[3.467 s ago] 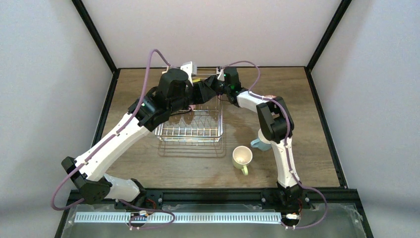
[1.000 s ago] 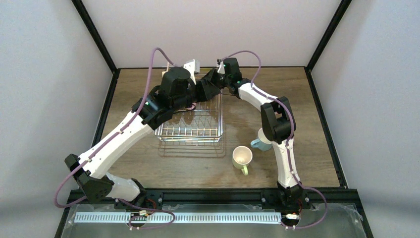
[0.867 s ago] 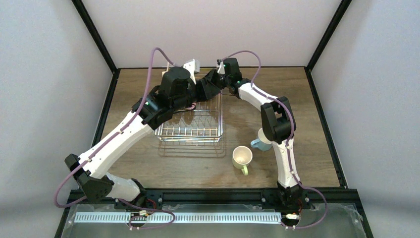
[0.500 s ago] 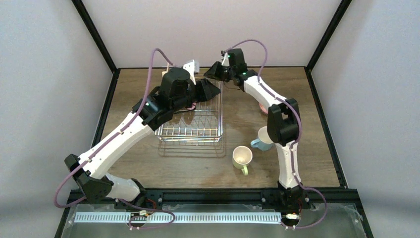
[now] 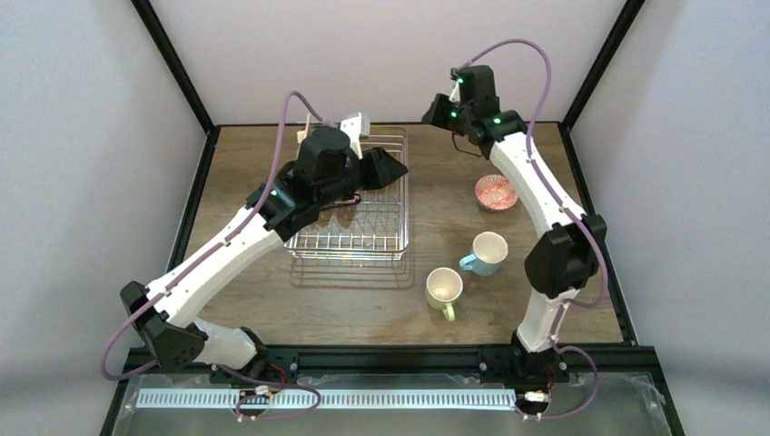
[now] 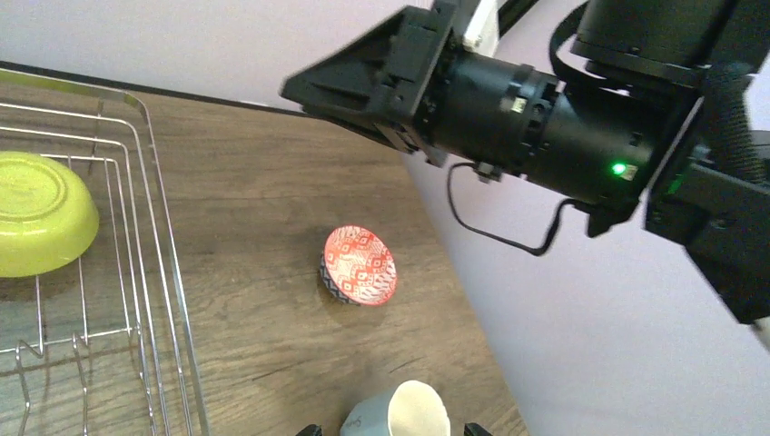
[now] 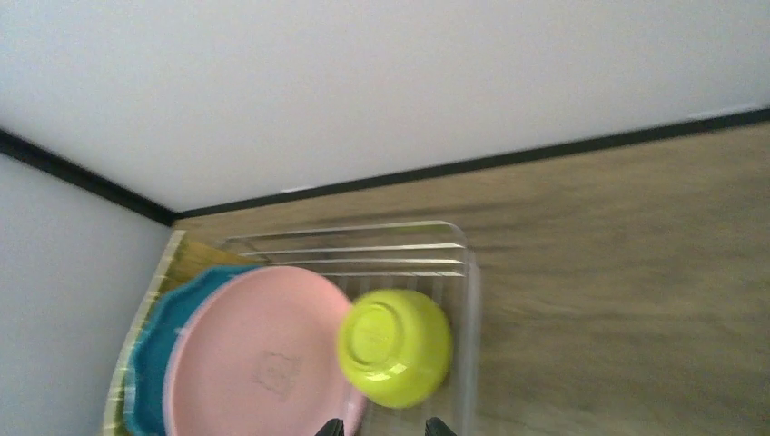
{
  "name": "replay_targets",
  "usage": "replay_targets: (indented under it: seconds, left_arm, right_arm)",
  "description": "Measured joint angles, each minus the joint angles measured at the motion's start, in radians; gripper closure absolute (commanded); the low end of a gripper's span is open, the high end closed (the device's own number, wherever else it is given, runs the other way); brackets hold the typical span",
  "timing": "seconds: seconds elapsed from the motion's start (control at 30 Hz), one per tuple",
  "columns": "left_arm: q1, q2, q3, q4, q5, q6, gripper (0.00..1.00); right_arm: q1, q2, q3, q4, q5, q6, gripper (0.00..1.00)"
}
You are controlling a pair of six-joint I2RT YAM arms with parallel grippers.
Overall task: Load the mixed dishes into the dish rack
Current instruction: Turn the bowl upside down over the dish rack, then grab the bowl at the corner of the board.
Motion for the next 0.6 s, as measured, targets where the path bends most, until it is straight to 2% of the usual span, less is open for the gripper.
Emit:
replay_targets:
  seconds: [0.17,0.43,0.6]
  left_arm:
    - [0.0,0.0,-0.031,0.014,0.034,0.009,0.11]
    - [0.0,0.0,-0.064,0.031,0.069,0.012,0.11]
    - [0.0,0.0,-0.074,0.032,0.076,0.016,0.11]
  right_arm:
    - [-0.03,-0.077,-0.1,-0.116,0.125,-0.029,0.5]
    - [-0.043,-0.089,-0.288,-0.254,0.265,-0.05,0.49]
    - [-0.043,-0.087,-0.315,-0.302,0.331,-0.052,0.48]
